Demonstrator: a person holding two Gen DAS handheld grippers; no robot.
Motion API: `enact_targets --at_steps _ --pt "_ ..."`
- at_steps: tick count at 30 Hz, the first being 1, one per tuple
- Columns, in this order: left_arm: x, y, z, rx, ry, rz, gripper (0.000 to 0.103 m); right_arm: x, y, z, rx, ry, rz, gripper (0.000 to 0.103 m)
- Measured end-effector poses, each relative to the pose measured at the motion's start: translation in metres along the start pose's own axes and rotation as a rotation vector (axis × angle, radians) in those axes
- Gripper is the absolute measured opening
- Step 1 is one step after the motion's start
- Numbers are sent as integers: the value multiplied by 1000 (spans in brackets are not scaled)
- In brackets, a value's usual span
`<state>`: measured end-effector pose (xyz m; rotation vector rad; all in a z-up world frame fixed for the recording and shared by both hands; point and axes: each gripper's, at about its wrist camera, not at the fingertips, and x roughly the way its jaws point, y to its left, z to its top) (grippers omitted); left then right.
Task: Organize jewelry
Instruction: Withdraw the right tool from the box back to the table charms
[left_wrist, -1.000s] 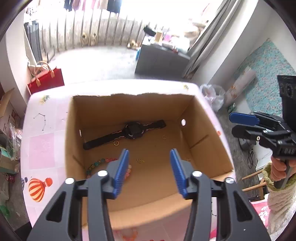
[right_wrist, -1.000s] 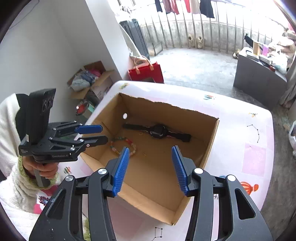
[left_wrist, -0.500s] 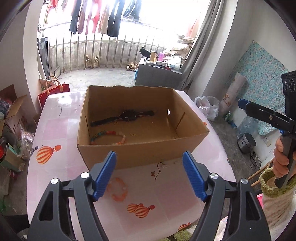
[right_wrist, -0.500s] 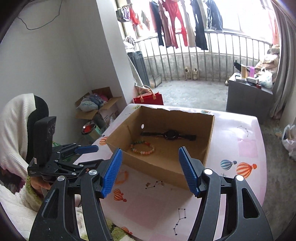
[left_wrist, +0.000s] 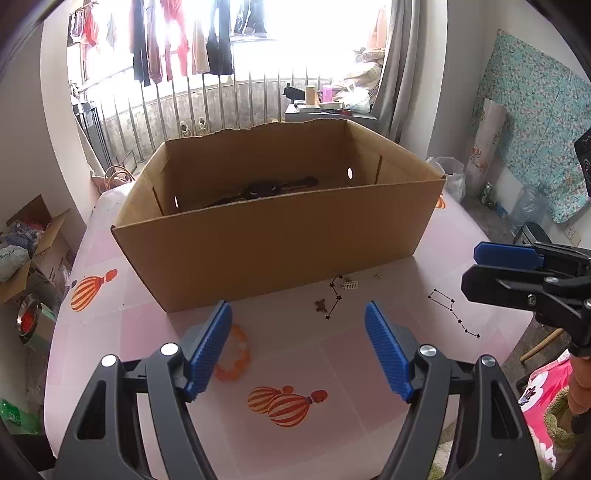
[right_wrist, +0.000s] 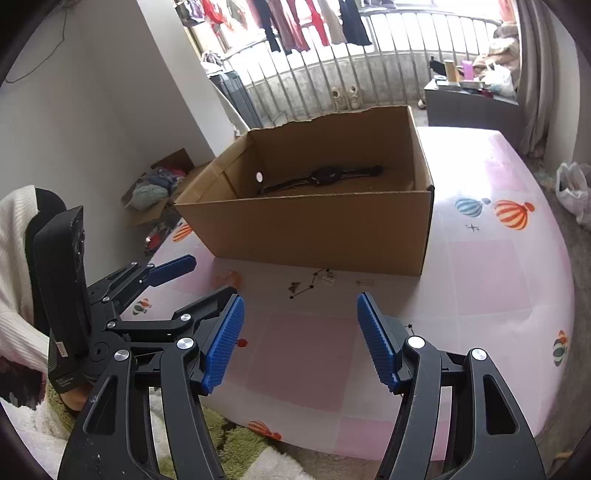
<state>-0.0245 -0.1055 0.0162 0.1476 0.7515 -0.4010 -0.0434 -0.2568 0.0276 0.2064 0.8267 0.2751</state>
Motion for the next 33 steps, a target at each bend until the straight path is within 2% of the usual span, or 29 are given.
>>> enact_targets --at_steps 2,7,10,15,18,20,25,33 --pt "6 1 -5 -4 11 -22 72 7 -3 -3 13 3 -10 61" --pt "22 0 -11 15 10 -59 72 18 -6 -3 54 8 41 58" --pt "31 2 -12 -9 13 -69 71 25 -10 -3 70 14 60 56" --pt "41 5 -14 -8 25 -93 59 43 -17 -7 94 62 79 41" --pt "44 3 -13 5 28 -102 49 49 -18 -7 92 72 72 36" --pt "48 2 -11 13 30 -120 45 52 -19 -7 91 75 63 35" --pt "63 -3 -6 53 76 -120 24 59 -24 -6 100 93 67 35" --pt "79 -5 3 106 152 -104 21 69 -31 -3 121 107 74 35"
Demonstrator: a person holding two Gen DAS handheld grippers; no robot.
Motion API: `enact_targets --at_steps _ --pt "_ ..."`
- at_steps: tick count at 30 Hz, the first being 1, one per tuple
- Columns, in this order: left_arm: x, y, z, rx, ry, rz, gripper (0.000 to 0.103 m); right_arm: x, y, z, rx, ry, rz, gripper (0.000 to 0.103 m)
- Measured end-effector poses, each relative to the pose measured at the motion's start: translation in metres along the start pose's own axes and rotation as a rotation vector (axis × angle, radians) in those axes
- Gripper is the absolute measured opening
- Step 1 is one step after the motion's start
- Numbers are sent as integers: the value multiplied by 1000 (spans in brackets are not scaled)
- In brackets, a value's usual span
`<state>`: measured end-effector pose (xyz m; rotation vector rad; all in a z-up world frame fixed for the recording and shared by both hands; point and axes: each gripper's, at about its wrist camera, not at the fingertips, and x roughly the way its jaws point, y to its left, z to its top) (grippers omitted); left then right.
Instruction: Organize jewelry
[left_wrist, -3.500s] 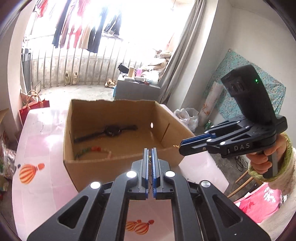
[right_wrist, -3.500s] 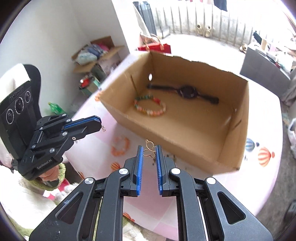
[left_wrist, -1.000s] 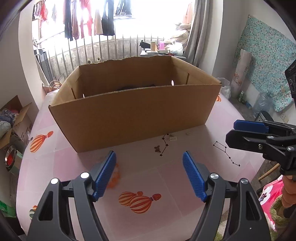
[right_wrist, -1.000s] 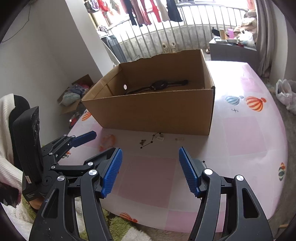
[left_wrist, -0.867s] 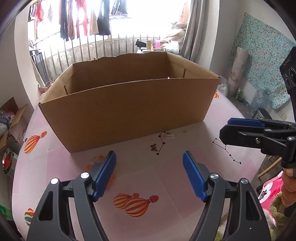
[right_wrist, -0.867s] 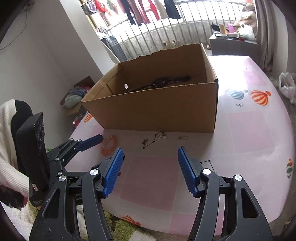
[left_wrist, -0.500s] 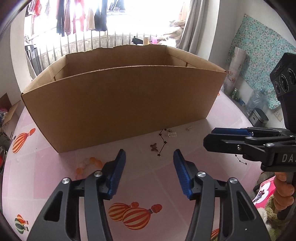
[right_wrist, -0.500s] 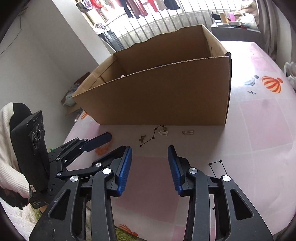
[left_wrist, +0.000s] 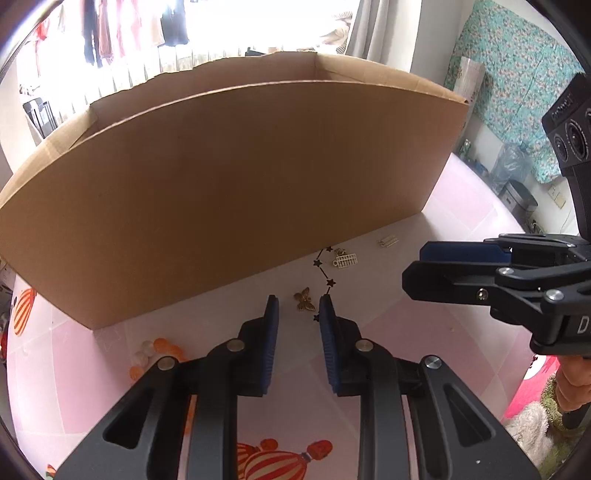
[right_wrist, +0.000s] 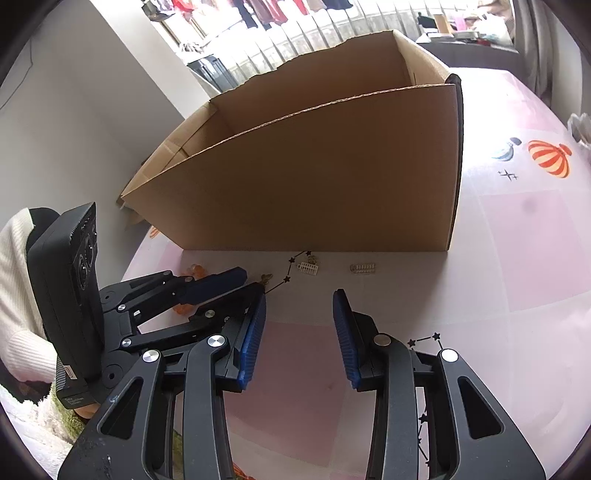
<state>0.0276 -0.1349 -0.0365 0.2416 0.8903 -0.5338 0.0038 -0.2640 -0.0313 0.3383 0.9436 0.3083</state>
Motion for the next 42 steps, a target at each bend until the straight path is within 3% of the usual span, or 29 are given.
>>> enact_targets --at_steps 10,21,30,42 --pt "7 -11 10 71 48 45 7 5 -13 -1 23 1 -7 35" --pt "-4 0 1 62 31 31 6 -16 -19 -10 31 -31 -16 35" --pt "-21 10 -17 1 18 43 6 -11 6 -10 -38 -25 -14 33" --pt "-21 19 -28 -24 1 18 6 19 27 1 -170 -31 -188 28"
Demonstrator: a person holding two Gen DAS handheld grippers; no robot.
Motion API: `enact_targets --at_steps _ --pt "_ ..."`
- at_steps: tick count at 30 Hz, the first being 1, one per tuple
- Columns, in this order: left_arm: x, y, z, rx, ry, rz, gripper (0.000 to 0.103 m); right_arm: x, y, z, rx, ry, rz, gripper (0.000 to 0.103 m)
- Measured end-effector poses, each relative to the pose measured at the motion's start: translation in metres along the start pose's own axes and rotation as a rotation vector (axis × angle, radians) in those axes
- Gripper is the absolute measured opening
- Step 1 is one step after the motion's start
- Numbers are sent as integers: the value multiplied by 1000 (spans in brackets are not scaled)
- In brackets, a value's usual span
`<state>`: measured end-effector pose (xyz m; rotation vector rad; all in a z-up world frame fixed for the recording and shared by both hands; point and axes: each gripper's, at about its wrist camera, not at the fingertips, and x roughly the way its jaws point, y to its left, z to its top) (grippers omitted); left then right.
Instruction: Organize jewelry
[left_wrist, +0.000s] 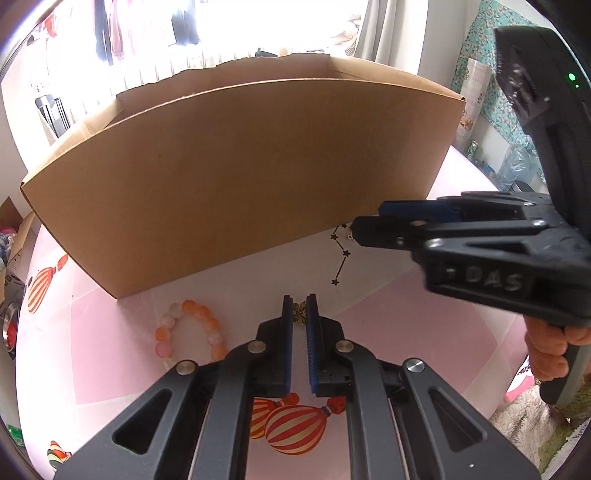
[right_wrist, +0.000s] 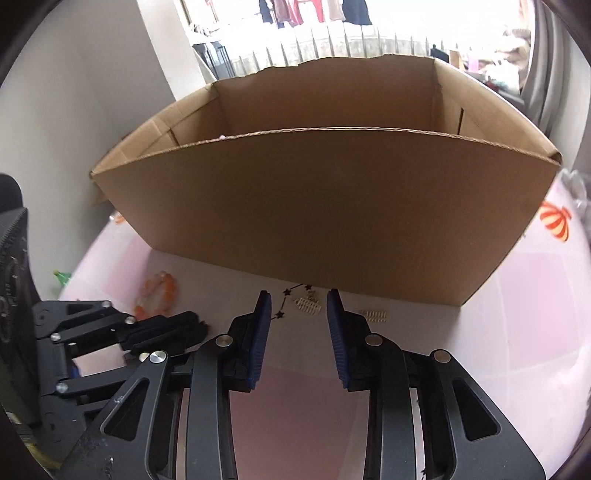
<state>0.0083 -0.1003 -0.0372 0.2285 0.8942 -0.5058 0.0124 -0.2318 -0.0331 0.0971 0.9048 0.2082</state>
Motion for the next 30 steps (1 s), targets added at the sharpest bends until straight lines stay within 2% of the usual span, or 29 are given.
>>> enact_targets --at_steps 5,7,12,26,29,30 --pt "5 2 4 -16 4 -13 6 11 -2 0 -27 40 -23 16" --pt "5 8 3 -20 6 -19 6 13 -4 0 -30 48 -35 7" --pt "4 9 2 -19 4 -26 6 11 -9 0 -30 63 -34 0" --pt "4 7 -4 -23 -3 -33 5 -7 -24 -16 13 150 29 0" --pt "4 8 -4 -25 -6 -37 5 -10 -18 -10 -27 121 11 5" --pt "4 8 -4 -27 -6 -40 5 -10 -16 -6 -49 114 0 12"
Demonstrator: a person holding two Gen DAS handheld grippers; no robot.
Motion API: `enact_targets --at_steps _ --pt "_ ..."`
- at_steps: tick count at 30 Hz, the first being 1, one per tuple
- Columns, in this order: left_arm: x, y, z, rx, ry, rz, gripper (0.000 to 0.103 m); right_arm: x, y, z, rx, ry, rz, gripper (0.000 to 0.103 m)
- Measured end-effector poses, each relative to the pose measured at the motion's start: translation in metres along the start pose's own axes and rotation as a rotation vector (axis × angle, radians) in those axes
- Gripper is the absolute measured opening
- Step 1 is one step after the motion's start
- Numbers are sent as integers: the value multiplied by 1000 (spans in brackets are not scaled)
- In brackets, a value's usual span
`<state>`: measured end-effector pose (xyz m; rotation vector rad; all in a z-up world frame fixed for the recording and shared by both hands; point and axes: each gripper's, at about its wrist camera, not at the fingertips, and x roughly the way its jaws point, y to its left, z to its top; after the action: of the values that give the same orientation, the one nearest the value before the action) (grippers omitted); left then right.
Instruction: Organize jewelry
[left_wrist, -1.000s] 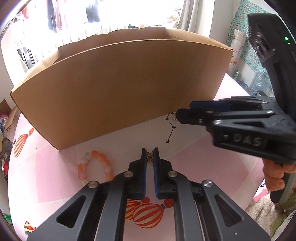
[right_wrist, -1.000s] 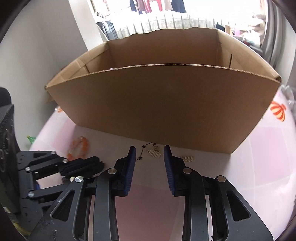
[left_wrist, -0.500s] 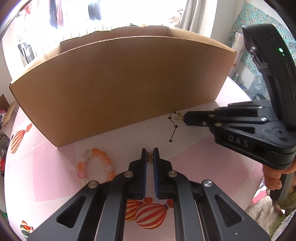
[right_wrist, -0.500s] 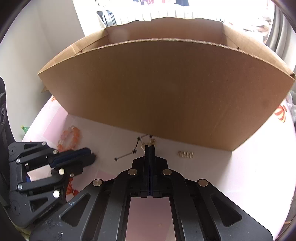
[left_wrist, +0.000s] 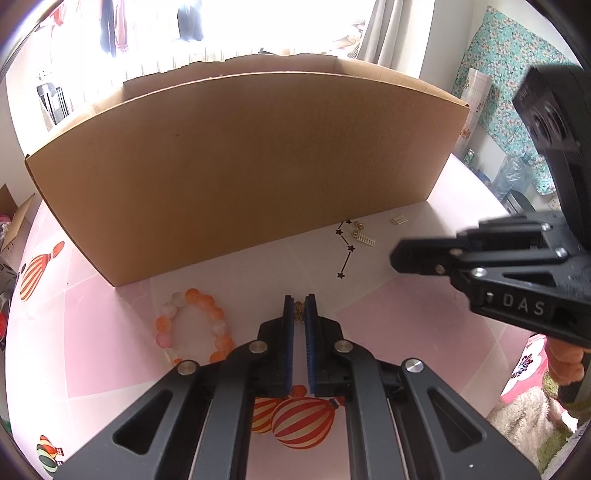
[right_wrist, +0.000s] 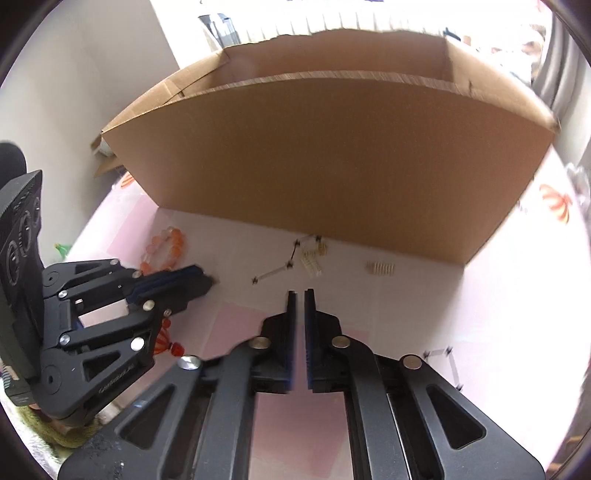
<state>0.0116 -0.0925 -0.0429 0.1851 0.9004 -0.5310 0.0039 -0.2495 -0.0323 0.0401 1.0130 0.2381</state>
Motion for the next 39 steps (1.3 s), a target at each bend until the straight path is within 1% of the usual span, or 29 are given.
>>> enact_targets --at_steps 1,3,6,8,9,11,13,18,19,22,23,27,28,30,31,33,34,36,38,39 --pt "0 1 -1 -1 0 -1 5 0 2 4 -20 -13 -12 15" --pt "-1 3 -2 -5 -1 -6 5 2 4 10 -58 -21 -19 16" --pt "-1 5 -3 -9 -3 -9 5 11 4 18 -118 -6 -37 16" --pt "-1 6 -4 -14 -3 -13 5 22 2 21 -147 27 -36 16" --pt "-1 7 -4 -14 -3 -14 5 26 8 24 -155 33 -35 15" --pt "1 9 -5 -8 -2 -13 5 26 8 24 -167 55 -9 4" --pt "1 10 -5 -8 -2 -10 5 25 7 21 -158 66 14 4" --pt "1 11 -6 -11 -6 -7 5 17 6 8 -138 75 33 3" --pt "1 10 -7 -10 -7 -6 5 14 4 6 -124 74 40 0" --pt "-1 9 -9 -11 -12 -8 5 7 -4 0 -69 70 72 0" --pt "-2 9 -10 -11 -15 -8 5 8 -1 2 -54 68 76 0" --pt "-4 9 -10 -6 -16 -8 5 -9 -2 -10 -23 55 91 0" --pt "-5 8 -12 -3 -17 -6 5 -9 -6 -2 -19 50 89 0" --pt "-8 5 -14 4 -20 -5 5 -15 1 -10 -19 35 78 0" --pt "-9 3 -15 6 -20 -2 5 -14 9 -9 -17 28 77 1" --pt "-10 0 -16 7 -14 -1 5 -16 9 -12 2 11 69 5" --pt "-10 0 -15 4 -11 -2 5 -16 9 -13 10 10 67 11" --pt "-11 0 -13 0 -6 2 5 -8 17 -11 22 -4 72 17" --pt "-9 -1 -10 -7 -1 10 9 -7 20 -11 32 -9 82 19" --pt "-8 -1 -9 -11 -3 15 13 -5 19 -11 35 -10 89 19"
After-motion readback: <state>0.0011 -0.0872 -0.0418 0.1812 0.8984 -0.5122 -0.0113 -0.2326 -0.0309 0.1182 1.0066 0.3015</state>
